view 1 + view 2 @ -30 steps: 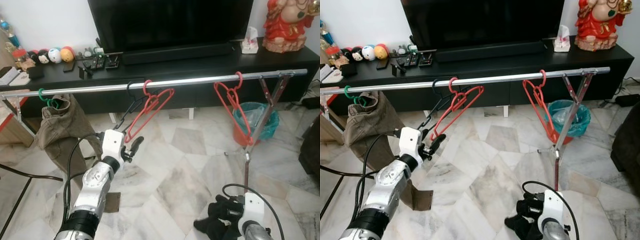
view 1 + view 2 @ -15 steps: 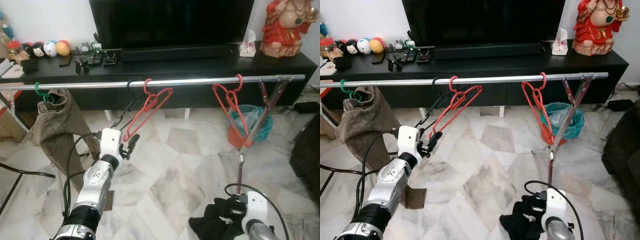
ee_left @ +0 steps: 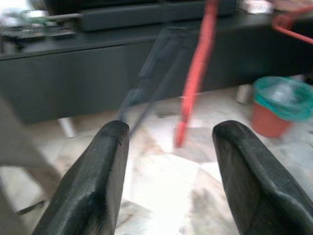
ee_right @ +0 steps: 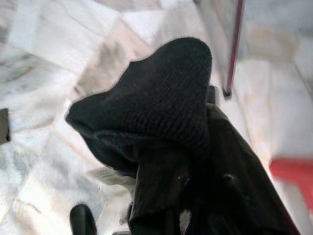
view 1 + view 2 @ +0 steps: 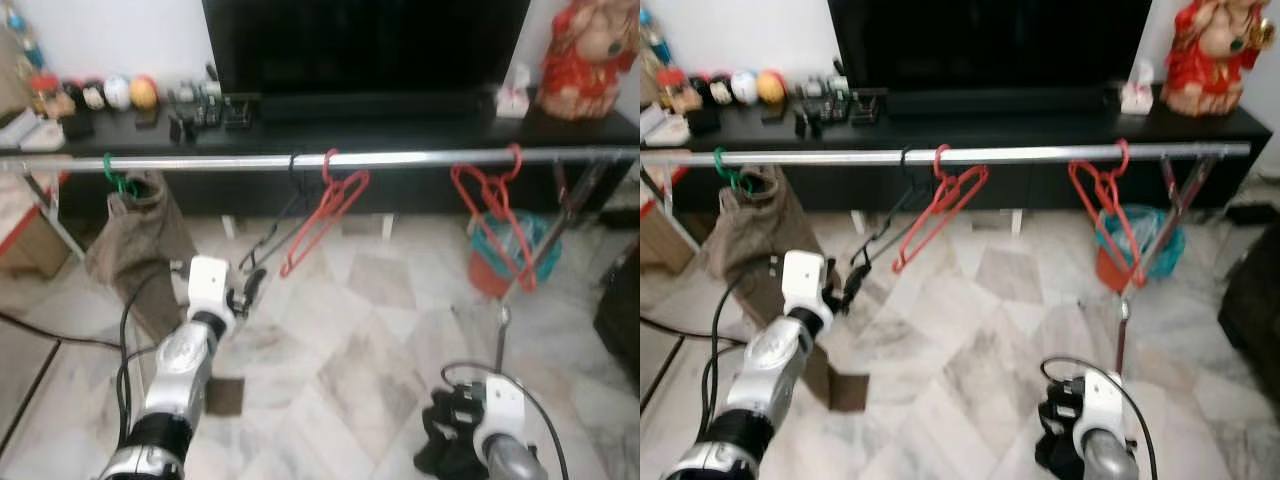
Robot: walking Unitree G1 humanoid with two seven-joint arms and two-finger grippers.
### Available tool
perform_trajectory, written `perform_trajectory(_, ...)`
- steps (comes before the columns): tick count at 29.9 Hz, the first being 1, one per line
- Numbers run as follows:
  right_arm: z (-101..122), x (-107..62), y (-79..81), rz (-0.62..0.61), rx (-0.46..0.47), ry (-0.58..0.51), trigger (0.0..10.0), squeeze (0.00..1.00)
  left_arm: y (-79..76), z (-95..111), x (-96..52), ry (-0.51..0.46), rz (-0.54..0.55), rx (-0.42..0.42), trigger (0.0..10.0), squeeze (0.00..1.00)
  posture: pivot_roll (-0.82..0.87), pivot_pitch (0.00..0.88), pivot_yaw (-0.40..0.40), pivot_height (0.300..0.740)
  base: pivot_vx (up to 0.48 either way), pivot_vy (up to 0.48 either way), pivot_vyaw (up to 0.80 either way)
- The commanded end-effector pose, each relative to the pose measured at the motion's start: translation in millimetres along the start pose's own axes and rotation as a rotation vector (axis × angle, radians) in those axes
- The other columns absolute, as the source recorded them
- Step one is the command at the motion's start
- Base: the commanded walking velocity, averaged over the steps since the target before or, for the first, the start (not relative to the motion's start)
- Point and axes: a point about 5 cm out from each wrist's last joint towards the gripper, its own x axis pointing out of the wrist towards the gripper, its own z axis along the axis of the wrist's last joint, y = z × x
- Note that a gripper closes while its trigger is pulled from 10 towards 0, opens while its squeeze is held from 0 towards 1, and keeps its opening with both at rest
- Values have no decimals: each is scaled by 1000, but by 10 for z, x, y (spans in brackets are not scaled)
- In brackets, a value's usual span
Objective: Hang hanger
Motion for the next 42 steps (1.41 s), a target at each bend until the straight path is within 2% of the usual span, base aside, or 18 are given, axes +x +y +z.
perform_trajectory(1, 49, 12, 17, 1, 9, -19, 10000, 0, 40, 57, 13, -21, 0, 10, 10000, 0, -47, 0, 51, 740, 0, 0, 0)
perform_trajectory(10, 59, 13, 33, 5, 16, -25, 10000, 0, 28, 98, 23, -41, -19, -31, 10000, 0, -37, 0, 59, 740, 0, 0, 0)
perform_trajectory(20, 66, 18, 81, 17, 15, -24, 10000, 0, 27, 106, 33, -36, -25, -26, 10000, 0, -31, 0, 63, 740, 0, 0, 0)
perform_trajectory(31, 90, 22, 9, -3, 35, -31, 10000, 0, 4, 121, 49, -40, -43, -15, 10000, 0, -33, 0, 66, 740, 0, 0, 0)
perform_trajectory(35, 102, 26, 16, 1, 24, -31, 10000, 0, -7, 118, 49, -41, -47, -16, 10000, 0, -33, 0, 66, 740, 0, 0, -578)
perform_trajectory(42, 114, 28, 47, 11, 24, -41, 10000, 0, -5, 115, 46, -42, -43, -18, 10000, 0, -28, 0, 62, 740, 0, 0, 0)
